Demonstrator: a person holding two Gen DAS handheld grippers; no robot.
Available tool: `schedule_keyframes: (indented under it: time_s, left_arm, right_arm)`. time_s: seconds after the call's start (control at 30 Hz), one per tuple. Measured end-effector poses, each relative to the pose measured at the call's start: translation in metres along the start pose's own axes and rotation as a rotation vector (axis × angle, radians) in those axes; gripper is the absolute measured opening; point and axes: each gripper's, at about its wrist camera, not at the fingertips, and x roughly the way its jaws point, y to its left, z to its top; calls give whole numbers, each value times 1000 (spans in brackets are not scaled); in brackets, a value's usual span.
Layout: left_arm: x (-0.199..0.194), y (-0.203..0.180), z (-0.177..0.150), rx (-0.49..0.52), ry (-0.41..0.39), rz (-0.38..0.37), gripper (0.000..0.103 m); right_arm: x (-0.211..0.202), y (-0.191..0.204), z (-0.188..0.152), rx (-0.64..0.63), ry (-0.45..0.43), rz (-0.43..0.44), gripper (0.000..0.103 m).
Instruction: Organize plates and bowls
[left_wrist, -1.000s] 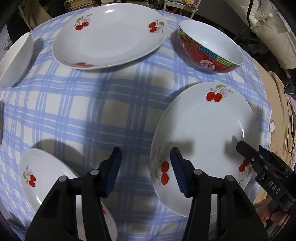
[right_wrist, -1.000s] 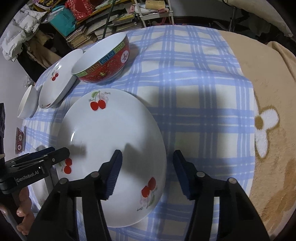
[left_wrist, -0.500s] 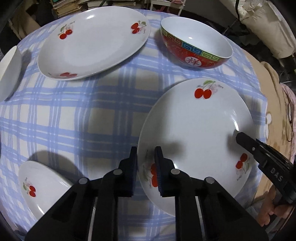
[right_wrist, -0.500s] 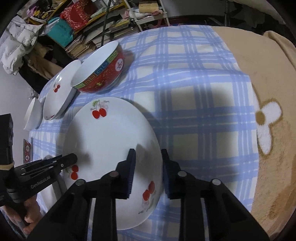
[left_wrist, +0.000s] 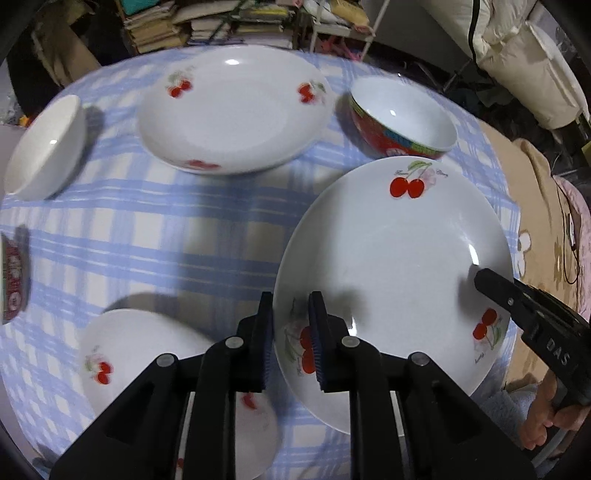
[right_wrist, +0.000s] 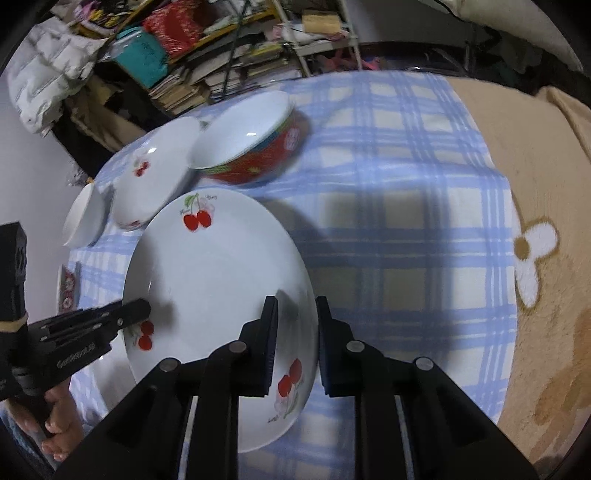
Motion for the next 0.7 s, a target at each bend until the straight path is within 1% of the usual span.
schedule_keyframes:
  time_s: [0.07,0.1,0.2,0.3,0.4,0.47,0.53,0.6,0.7]
  left_arm:
    - [-10,11,-2,-7,-6,-4,18]
    - [-19,23,-6,-12,-8,-4,18]
    - [-37,41,-14,-13,-27,18,18]
    - [-53,61,-24,-35,-38,35,18]
    - [-64,81,-34,-60,-44,41,18]
    - [-69,92,-42,-80,-43,37,18]
    - [-73,102,-51,-89,-45,53,18]
    - [-76,115,-62,-108,-48,52,18]
    - [-81,133,-77,-161,-61,54,19]
  right_arm:
    - [-8,15,-1,-27,-20,1,21]
    - [-10,20,-1,-32,-25,5,21]
    - [-16,37,-3,-46,-32,35,21]
    - [-17,58,-7,-92,-28,43,21]
    - [-18,81,-14,-153,-30,65,21]
    - [-17,94,-19,-178,-32,73,21]
    - [-18,103,-23,-190,-32,83,21]
    - [-18,115,-28,-207,-33,95,21]
    - [-17,136,-37,-275,-36,85,22]
